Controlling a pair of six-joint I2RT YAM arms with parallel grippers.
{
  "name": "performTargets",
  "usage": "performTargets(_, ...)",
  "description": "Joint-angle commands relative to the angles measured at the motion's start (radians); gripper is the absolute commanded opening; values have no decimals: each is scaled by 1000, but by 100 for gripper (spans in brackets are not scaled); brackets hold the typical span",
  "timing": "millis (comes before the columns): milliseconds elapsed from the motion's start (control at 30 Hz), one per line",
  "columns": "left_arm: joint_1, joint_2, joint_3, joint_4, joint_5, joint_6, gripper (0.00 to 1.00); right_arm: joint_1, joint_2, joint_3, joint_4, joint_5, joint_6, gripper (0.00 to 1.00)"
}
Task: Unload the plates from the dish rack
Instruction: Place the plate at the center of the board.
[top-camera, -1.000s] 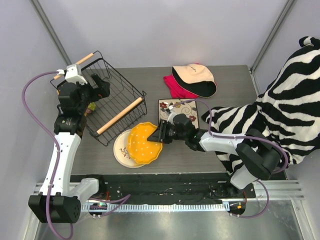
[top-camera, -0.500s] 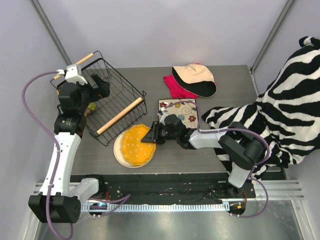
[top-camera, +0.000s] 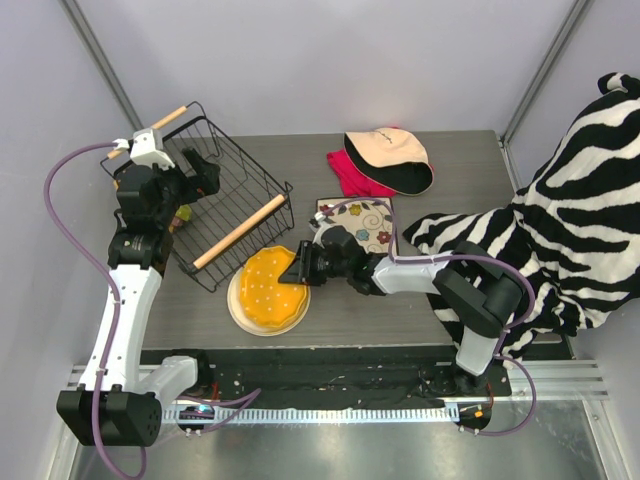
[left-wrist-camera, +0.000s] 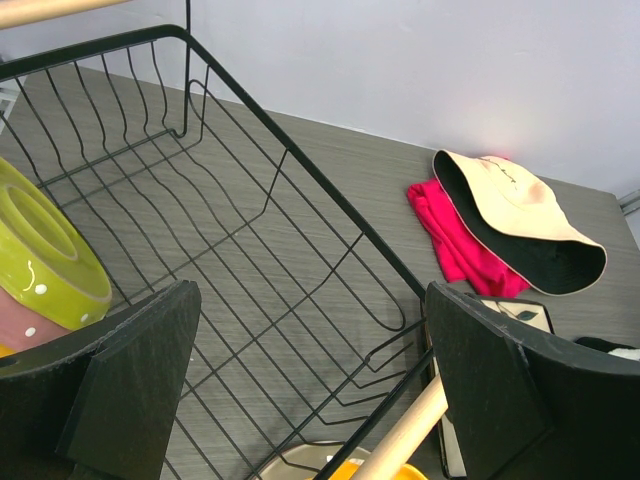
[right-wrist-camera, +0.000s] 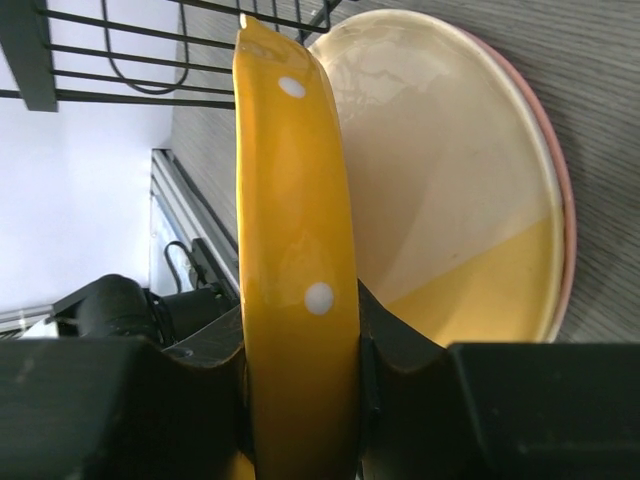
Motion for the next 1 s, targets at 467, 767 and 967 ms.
performTargets(467,3,-4,-6,32,17,-3,100,20,-56,58,-51,124,-116,51)
performTargets(767,3,-4,-9,36,25,-6,100,43,-98,90,-169,225,-200,60)
performTargets(967,3,-4,-9,39,26,-7,100,57,-96,127,-276,294,-240,60)
